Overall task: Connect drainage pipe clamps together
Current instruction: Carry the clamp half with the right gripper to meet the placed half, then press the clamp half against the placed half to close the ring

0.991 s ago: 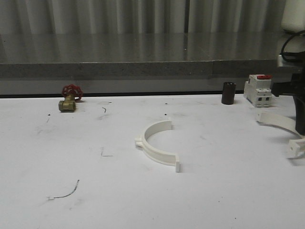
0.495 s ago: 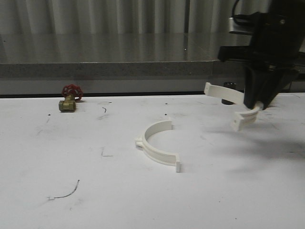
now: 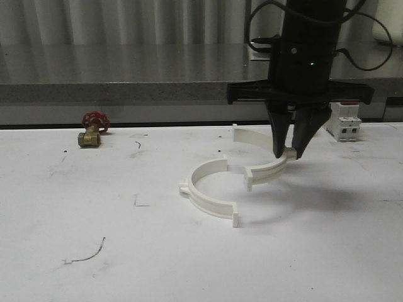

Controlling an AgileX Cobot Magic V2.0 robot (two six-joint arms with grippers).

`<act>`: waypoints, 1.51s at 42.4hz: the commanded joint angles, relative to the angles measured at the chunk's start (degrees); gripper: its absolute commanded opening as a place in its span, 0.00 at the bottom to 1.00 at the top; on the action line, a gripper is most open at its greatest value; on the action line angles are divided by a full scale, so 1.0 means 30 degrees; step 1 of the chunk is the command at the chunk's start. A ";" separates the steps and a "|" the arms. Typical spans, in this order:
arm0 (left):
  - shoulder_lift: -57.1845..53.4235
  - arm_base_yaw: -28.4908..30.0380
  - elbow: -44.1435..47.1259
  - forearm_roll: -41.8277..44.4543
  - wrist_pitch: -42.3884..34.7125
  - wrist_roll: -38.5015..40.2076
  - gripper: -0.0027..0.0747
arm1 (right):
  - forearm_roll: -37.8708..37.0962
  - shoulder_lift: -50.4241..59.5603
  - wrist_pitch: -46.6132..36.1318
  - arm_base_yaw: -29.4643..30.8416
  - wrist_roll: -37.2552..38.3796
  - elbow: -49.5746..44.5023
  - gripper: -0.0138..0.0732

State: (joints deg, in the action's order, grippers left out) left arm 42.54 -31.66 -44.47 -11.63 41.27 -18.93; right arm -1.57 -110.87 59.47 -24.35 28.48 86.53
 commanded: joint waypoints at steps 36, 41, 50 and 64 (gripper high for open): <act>-0.0076 -0.0006 -0.0506 -0.0268 -0.1257 0.0074 0.51 | -0.0186 -0.1095 -0.1544 0.0022 0.0092 0.0776 0.32; -0.0076 -0.0006 -0.0506 -0.0268 -0.1257 0.0074 0.51 | -0.0186 -0.1136 -0.1668 0.0022 0.0275 0.0776 0.32; -0.0076 -0.0006 -0.0506 -0.0268 -0.1257 0.0074 0.51 | 0.0114 -0.1136 -0.1953 0.0022 0.0455 0.0776 0.32; -0.0076 -0.0006 -0.0506 -0.0268 -0.1257 0.0074 0.51 | 0.0359 -0.1136 -0.1487 0.0022 0.0455 0.0776 0.32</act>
State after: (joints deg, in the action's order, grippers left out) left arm 42.54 -31.66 -44.47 -11.63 41.27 -18.93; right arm -0.45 -117.30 54.71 -24.35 29.85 87.22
